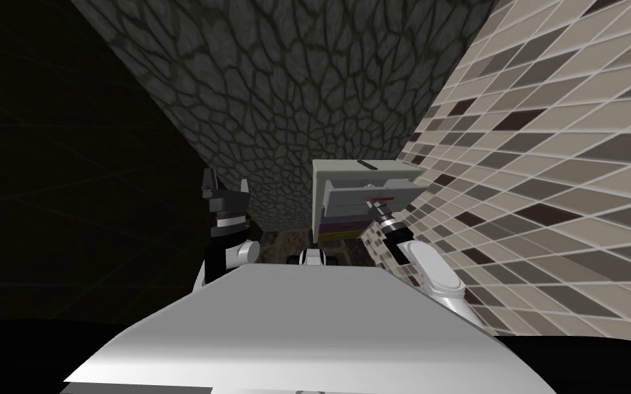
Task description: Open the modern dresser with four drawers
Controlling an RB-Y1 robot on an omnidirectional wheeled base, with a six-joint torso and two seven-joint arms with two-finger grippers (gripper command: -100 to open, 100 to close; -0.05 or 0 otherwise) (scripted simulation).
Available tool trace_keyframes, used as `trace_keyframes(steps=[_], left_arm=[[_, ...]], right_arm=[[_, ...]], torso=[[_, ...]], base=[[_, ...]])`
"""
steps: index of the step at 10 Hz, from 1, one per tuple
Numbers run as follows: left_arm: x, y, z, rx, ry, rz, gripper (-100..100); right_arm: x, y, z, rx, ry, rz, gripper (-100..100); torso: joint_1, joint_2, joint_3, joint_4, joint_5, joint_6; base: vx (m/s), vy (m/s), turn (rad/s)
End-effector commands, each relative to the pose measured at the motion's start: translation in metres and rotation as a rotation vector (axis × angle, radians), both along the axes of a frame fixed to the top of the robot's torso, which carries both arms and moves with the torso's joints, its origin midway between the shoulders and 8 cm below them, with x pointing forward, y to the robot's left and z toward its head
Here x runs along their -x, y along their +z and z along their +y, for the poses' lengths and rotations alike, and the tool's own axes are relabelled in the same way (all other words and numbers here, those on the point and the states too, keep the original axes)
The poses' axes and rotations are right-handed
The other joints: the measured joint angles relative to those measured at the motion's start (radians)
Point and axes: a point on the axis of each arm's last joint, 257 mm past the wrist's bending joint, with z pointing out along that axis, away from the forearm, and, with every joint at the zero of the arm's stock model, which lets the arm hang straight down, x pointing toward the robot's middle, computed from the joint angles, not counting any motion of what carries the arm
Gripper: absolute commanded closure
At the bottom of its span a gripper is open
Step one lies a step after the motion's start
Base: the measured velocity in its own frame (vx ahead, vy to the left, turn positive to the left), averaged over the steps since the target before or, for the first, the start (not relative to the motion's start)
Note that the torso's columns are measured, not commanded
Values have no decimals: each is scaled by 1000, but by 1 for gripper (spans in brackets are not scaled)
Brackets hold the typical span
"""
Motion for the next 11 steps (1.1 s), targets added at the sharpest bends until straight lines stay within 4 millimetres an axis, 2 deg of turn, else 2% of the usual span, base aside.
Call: trace_keyframes(steps=[1, 2, 3, 5, 11], left_arm=[[0, 0, 0, 0, 0, 0, 0], [0, 0, 0, 0, 0, 0, 0], [0, 0, 0, 0, 0, 0, 0], [0, 0, 0, 0, 0, 0, 0], [0, 0, 0, 0, 0, 0, 0]], right_arm=[[-8, -14, -25, -5, -48, 22, 100], [-8, -14, -25, -5, -48, 22, 100], [-10, 0, -42, -3, -60, 11, -100], [-14, 10, -63, 3, -73, 15, -100], [-25, 52, -121, 7, -117, 5, -100]], torso=[[0, -3, -1, -1, 0, 1], [-2, -5, -3, -2, -1, 0], [-2, -7, -4, -2, -1, 1], [5, -3, -3, 4, 5, 1], [2, 3, 1, 6, 4, 1]], base=[[-154, -3, 151], [-124, -1, 119], [-79, 52, 110], [-49, 85, 83], [-40, 78, 70]])
